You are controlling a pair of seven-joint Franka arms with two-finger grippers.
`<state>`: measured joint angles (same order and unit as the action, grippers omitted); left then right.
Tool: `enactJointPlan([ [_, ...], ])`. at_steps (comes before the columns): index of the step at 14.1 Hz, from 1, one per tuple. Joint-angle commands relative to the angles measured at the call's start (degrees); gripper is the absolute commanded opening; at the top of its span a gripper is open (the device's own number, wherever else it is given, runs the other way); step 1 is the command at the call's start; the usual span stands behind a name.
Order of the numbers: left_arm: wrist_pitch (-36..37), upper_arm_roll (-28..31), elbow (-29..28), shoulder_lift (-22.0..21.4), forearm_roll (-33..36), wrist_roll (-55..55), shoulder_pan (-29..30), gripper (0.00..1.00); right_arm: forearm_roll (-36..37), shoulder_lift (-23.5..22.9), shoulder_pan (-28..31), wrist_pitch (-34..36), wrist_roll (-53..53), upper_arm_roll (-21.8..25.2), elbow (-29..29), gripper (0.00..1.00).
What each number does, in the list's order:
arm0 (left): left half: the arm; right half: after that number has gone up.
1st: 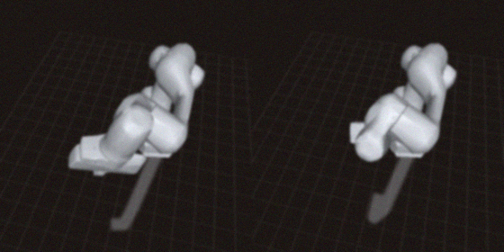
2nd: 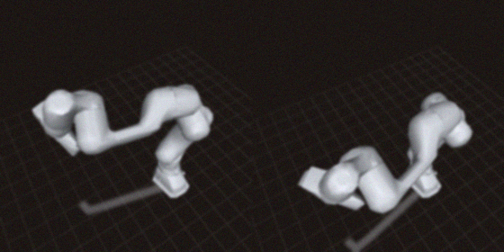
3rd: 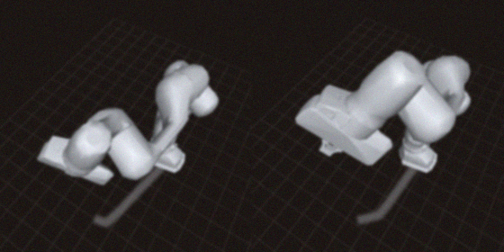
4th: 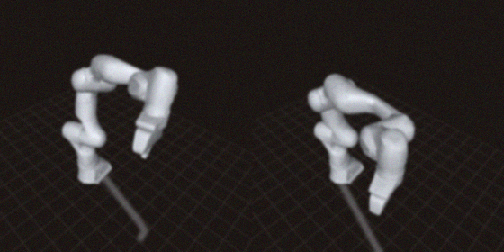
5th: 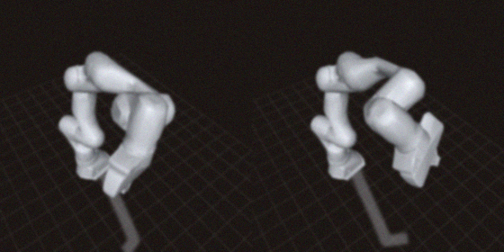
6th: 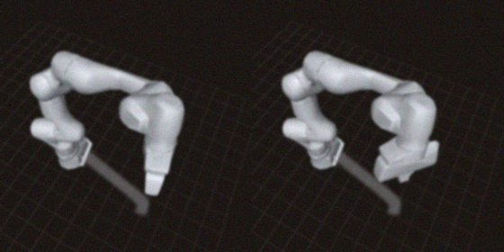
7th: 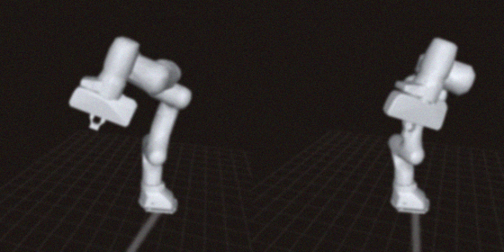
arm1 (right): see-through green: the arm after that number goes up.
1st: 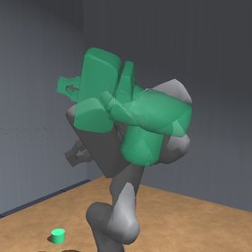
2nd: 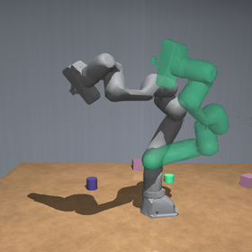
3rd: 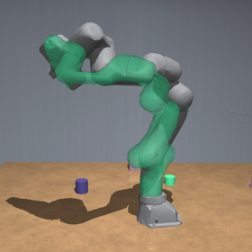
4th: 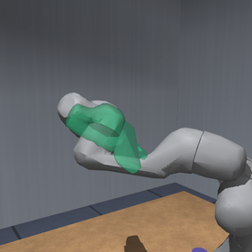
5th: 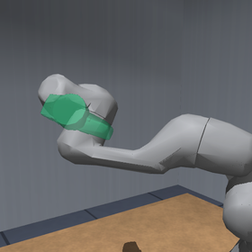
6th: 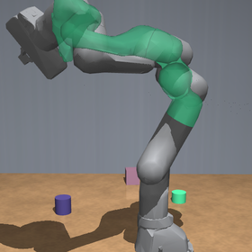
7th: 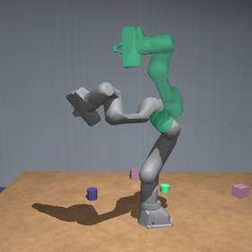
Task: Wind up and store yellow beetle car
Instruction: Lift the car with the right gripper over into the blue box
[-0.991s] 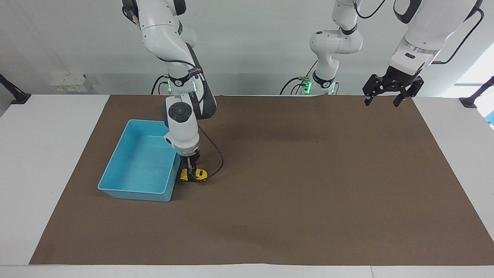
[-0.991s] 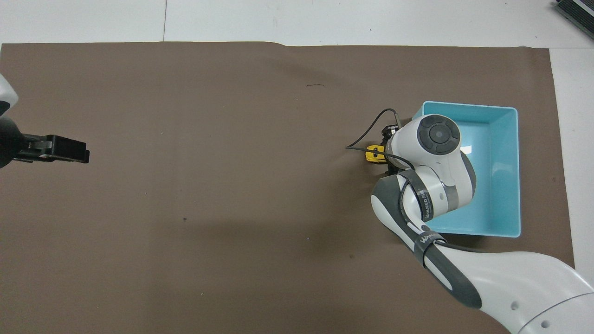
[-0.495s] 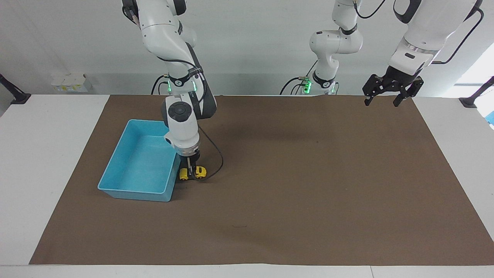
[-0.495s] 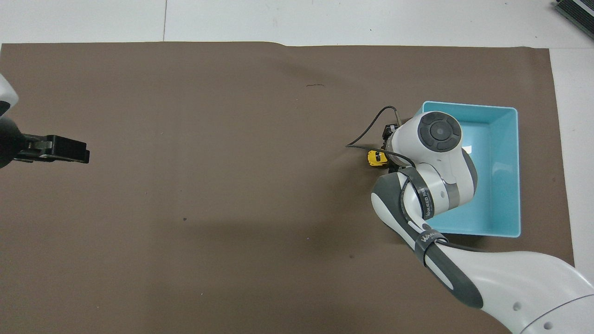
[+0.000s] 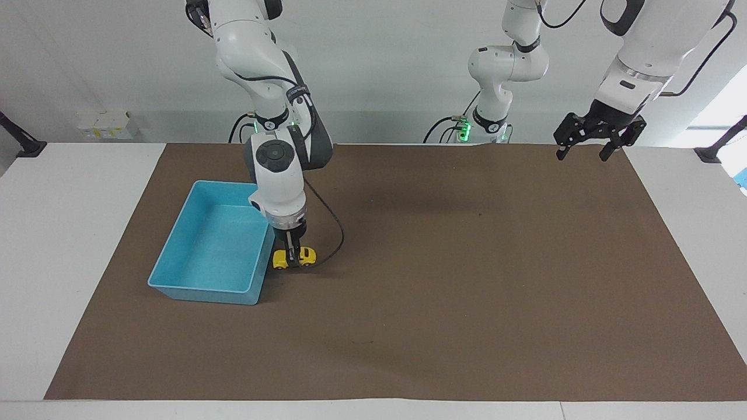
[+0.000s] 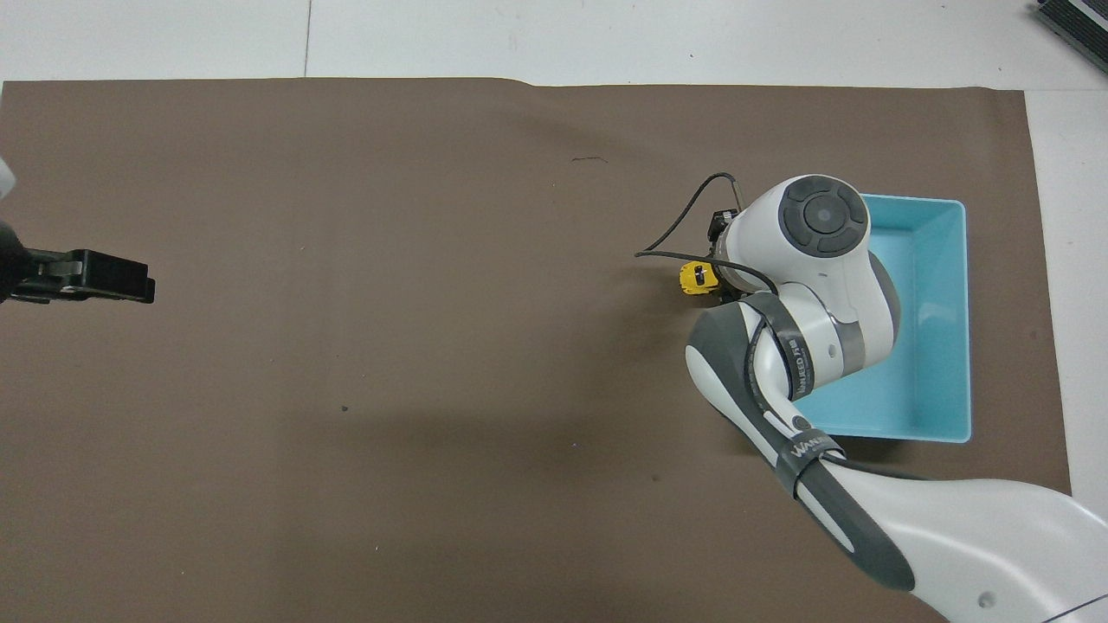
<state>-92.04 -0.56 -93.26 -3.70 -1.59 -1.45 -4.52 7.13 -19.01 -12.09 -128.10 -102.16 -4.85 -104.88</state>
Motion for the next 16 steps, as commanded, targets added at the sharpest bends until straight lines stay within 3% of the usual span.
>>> enactJointPlan([
  [1,1.1,-0.1,0.2,-0.5,-0.7,0.1,0.5,1.00,0.3,2.7,0.3,2.1,1.9,-1.4,0.5,0.00],
  [4,1.1,-0.1,0.2,-0.5,-0.7,0.0,0.5,1.00,0.3,4.9,0.3,3.6,8.8,-2.2,0.5,0.00],
  [16,1.1,-0.1,0.2,-0.5,-0.7,0.0,0.6,1.00,-5.1,11.0,3.0,14.7,52.7,-2.2,0.2,0.00],
])
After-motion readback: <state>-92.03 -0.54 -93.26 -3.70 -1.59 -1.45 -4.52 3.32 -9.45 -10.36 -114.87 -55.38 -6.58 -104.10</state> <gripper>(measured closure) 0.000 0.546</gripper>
